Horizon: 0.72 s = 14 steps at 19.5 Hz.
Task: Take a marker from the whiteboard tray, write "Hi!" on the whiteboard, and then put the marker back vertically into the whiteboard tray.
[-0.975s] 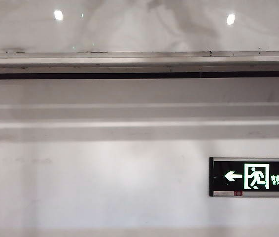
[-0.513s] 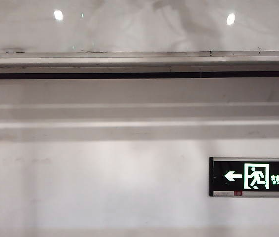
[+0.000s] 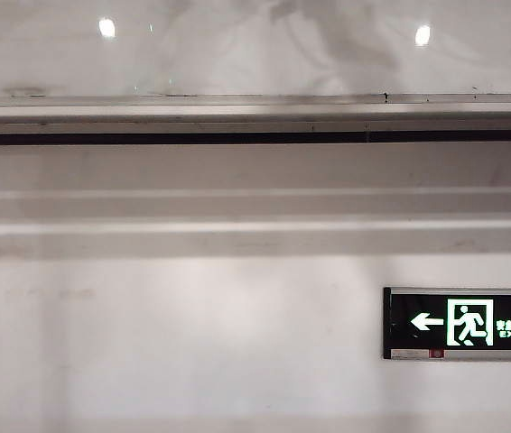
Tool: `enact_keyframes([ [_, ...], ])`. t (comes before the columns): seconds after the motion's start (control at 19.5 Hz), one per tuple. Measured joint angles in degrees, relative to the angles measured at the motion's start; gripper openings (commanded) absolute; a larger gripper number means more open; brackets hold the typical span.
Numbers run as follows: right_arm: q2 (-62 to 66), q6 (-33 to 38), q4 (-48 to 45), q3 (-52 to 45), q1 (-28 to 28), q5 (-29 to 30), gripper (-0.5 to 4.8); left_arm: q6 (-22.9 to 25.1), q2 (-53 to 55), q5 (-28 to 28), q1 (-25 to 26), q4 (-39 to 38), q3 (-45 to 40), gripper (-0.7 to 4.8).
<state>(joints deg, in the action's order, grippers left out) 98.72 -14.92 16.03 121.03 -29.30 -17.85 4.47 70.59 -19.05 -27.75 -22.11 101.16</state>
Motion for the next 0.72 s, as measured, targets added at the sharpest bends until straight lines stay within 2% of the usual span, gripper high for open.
enact_keyframes([
  [0.51,0.3,1.4,10.0,0.0,0.0,0.1,-0.01,0.0,0.0,0.0,0.0,0.0,0.0,-0.06],
  [0.72,-0.5,1.5,8.7,-0.1,-0.1,0.1,-0.01,0.0,0.0,0.0,0.0,0.0,0.0,-0.06],
])
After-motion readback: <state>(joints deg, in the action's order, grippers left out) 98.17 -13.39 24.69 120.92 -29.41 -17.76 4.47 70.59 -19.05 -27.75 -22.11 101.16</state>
